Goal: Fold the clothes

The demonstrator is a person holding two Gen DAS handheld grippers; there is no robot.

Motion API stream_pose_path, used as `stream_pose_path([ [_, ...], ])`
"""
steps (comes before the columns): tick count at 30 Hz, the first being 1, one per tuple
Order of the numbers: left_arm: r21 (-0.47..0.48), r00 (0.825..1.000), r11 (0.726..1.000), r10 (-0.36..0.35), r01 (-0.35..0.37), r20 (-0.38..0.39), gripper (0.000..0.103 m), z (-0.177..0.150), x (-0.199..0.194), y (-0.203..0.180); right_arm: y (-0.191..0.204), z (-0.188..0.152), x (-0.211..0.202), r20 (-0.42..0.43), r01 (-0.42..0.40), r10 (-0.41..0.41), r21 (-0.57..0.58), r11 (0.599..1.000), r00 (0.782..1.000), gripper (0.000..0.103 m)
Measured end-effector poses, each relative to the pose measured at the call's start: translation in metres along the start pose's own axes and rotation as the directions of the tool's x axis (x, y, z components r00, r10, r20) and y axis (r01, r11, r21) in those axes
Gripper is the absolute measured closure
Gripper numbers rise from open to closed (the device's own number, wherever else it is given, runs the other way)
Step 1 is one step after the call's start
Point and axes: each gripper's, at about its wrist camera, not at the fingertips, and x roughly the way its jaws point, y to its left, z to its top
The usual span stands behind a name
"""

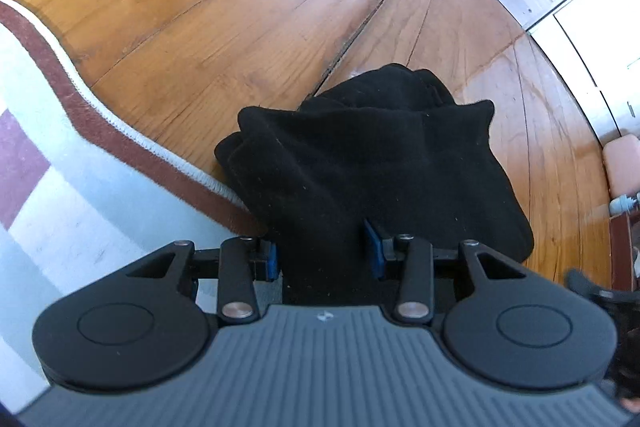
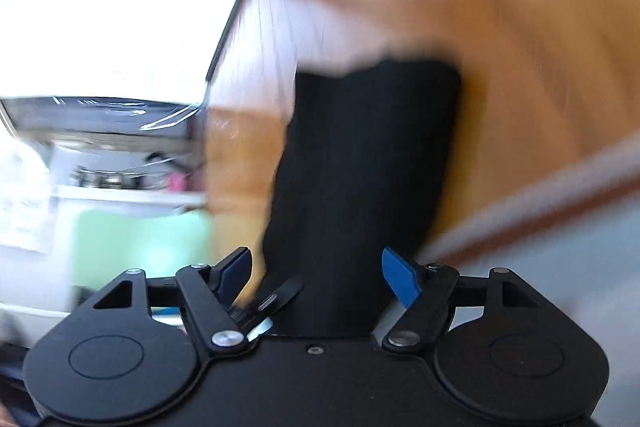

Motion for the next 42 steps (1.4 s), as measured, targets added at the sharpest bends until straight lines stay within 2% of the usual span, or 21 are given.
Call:
stream_pose_path([
  [3,-0.009,1.0,1.0,-0.026,0.026,-0.011,0.063,0.008,0.009,0.006,-0.003,0.015,0.002,0.12,0.177,-0.165,-0.099,0.979,0.979,0.026],
  [6,-0.023,0.998,0.998,-0.065,0.065,-0.022,0.063,0.018,0.02,0.013,-0.011,0.021,0.009,0.086,0.114,-0.11,-0.048,0.992,0.99,0.026],
  [9,-0.037,0.994,0.994,-0.104,0.103,-0.032,0.063,0.027,0.032,0.02,-0.008,0.021,0.03,0.027,0.108,-0.107,-0.05,0.993,0.994,0.026],
  [14,-0.062,0.984,0.984,-0.169,0.166,-0.048,0.048,0.043,0.05,0.032,-0.01,0.03,0.047,0.004,0.101,-0.101,-0.068,0.993,0.995,0.025],
  [16,-0.043,0.991,0.991,-0.128,0.126,-0.047,0.044,0.045,0.046,0.032,-0.012,0.034,0.055,0.0,0.093,-0.094,-0.063,0.994,0.996,0.023],
  [19,0.02,0.997,0.997,-0.069,0.069,-0.02,0.031,0.043,0.04,0.028,-0.022,0.032,0.052,-0.005,0.041,-0.041,-0.01,0.999,0.999,0.021],
  [21,0.048,0.998,0.997,-0.059,0.059,-0.006,0.033,0.041,0.039,0.026,-0.03,0.031,0.051,-0.004,0.006,-0.006,0.036,0.999,1.0,0.021],
  [22,0.029,0.996,0.995,-0.092,0.092,-0.008,0.039,0.041,0.041,0.028,-0.04,0.03,0.049,0.0,-0.019,0.019,0.07,0.997,1.0,0.022],
  [23,0.034,0.994,0.994,-0.105,0.105,0.001,0.049,0.041,0.04,0.028,-0.046,0.031,0.049,0.012,-0.043,0.042,0.108,0.993,0.999,0.024],
  [24,0.039,0.993,0.992,-0.117,0.117,0.009,0.068,0.041,0.039,0.029,-0.05,0.032,0.049,0.032,-0.06,0.056,0.136,0.989,0.998,0.045],
  [25,0.09,0.994,0.991,-0.106,0.103,0.03,0.075,0.04,0.035,0.023,-0.051,0.034,0.052,0.046,-0.054,0.048,0.134,0.99,0.998,0.062],
  [26,0.141,0.994,0.986,-0.097,0.088,0.052,0.078,0.039,0.032,0.016,-0.048,0.035,0.052,0.059,-0.027,0.021,0.102,0.994,0.998,0.085],
  [27,0.191,0.993,0.979,-0.088,0.072,0.075,0.079,0.038,0.029,0.01,-0.043,0.036,0.052,0.083,-0.006,0.002,0.058,0.998,0.997,0.087],
  [29,0.276,0.99,0.96,-0.079,0.043,0.118,0.079,0.035,0.023,-0.002,-0.023,0.035,0.047,0.13,0.038,-0.027,-0.076,0.996,0.991,0.087],
  [30,0.302,0.988,0.953,-0.076,0.034,0.131,0.079,0.033,0.022,-0.006,-0.009,0.033,0.046,0.149,0.092,-0.065,-0.18,0.979,0.987,0.087],
  [33,0.279,0.988,0.959,-0.089,0.05,0.129,0.079,0.032,0.025,-0.002,0.03,0.018,0.048,0.238,0.27,-0.174,-0.465,0.843,0.956,0.087],
  [35,0.228,0.987,0.971,-0.107,0.078,0.117,0.079,0.035,0.03,0.008,0.039,0.015,0.049,0.259,0.325,-0.217,-0.519,0.791,0.941,0.087],
  [37,0.21,0.987,0.974,-0.109,0.083,0.114,0.079,0.038,0.032,0.012,0.035,0.017,0.049,0.246,0.333,-0.236,-0.517,0.788,0.94,0.087],
  [39,0.208,0.988,0.975,-0.105,0.081,0.11,0.079,0.04,0.032,0.013,0.03,0.022,0.047,0.235,0.327,-0.239,-0.491,0.808,0.942,0.081],
  [41,0.221,0.99,0.973,-0.088,0.061,0.111,0.076,0.041,0.034,0.011,0.025,0.026,0.044,0.234,0.323,-0.24,-0.442,0.837,0.942,0.071],
  [42,0.213,0.991,0.975,-0.086,0.062,0.105,0.073,0.041,0.034,0.013,0.021,0.027,0.044,0.229,0.321,-0.244,-0.413,0.852,0.942,0.057],
])
